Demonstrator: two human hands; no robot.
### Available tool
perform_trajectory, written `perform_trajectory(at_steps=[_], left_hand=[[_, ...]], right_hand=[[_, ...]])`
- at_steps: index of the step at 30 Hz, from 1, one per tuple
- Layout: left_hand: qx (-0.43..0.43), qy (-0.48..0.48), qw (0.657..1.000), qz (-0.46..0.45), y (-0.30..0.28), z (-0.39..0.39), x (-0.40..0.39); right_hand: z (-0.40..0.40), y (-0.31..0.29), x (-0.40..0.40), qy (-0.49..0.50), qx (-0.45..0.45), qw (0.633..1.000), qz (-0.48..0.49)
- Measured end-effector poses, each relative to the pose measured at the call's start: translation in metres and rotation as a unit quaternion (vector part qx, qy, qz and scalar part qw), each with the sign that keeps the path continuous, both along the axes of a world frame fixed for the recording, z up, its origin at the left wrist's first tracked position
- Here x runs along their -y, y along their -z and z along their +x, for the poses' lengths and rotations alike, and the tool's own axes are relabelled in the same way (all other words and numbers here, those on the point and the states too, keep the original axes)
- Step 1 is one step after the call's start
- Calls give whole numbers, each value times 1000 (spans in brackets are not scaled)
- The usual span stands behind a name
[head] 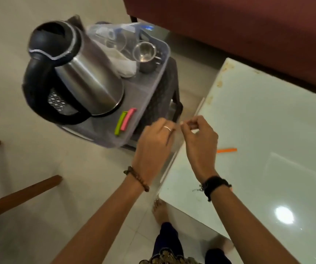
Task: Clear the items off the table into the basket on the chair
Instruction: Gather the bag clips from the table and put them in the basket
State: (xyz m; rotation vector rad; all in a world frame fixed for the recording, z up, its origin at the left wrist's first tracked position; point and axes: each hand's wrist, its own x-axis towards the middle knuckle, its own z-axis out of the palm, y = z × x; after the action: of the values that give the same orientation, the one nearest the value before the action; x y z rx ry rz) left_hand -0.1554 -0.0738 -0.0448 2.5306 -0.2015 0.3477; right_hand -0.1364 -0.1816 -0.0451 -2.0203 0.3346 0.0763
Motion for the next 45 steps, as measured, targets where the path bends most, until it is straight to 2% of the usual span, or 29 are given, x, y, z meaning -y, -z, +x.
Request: perform_trajectory(at_steps=[2,5,7,9,12,14,17,20,24,29,31,34,36,38,41,45], left_hand=[[-32,84,996,19,12,-9,39],[-186,138,973,23,41,-14,96],[-253,127,956,74,65,-14,122],[-271,115,945,144,86,-15,142],[-264,63,948,166,102,-15,158],[-233,36,956,177,106,-16,164],[-217,9,966,137,105,-19,163],[-243,24,964,100,99,-25,155],[-283,-29,957,-56,74,-32,140],[-216,-136,945,-204,23,-21,87],[-155,-166,950,-213,1,-13,48],[-100,-223,953,-179,-24,2,-15],[-95,-267,948,-142,-28,9,-57],[-118,-290,943,-114,-25,14,-86],[-169,-280,941,-84,-7,18,-113],[-245,-251,935,-55,13,21,-120]], right_hand=[[-28,12,44,29,-60,997,-27],[-75,31,111,60,-165,981,-86],[-102,43,143,63,-226,966,-110],[-121,53,164,45,-288,948,-125],[-141,69,171,-18,-331,930,-160],[-149,76,170,-50,-320,928,-184],[-150,83,169,-57,-306,933,-179],[-144,80,170,-13,-309,944,-119],[-125,62,162,78,-281,957,4],[-68,20,109,77,-200,967,139],[-40,2,70,56,-167,970,168],[-2,-19,4,12,-98,976,195],[18,-27,-42,-37,-67,982,173],[30,-27,-79,-95,-52,989,97],[37,-17,-115,-143,-47,987,-55],[39,-5,-128,-181,-26,974,-135]])
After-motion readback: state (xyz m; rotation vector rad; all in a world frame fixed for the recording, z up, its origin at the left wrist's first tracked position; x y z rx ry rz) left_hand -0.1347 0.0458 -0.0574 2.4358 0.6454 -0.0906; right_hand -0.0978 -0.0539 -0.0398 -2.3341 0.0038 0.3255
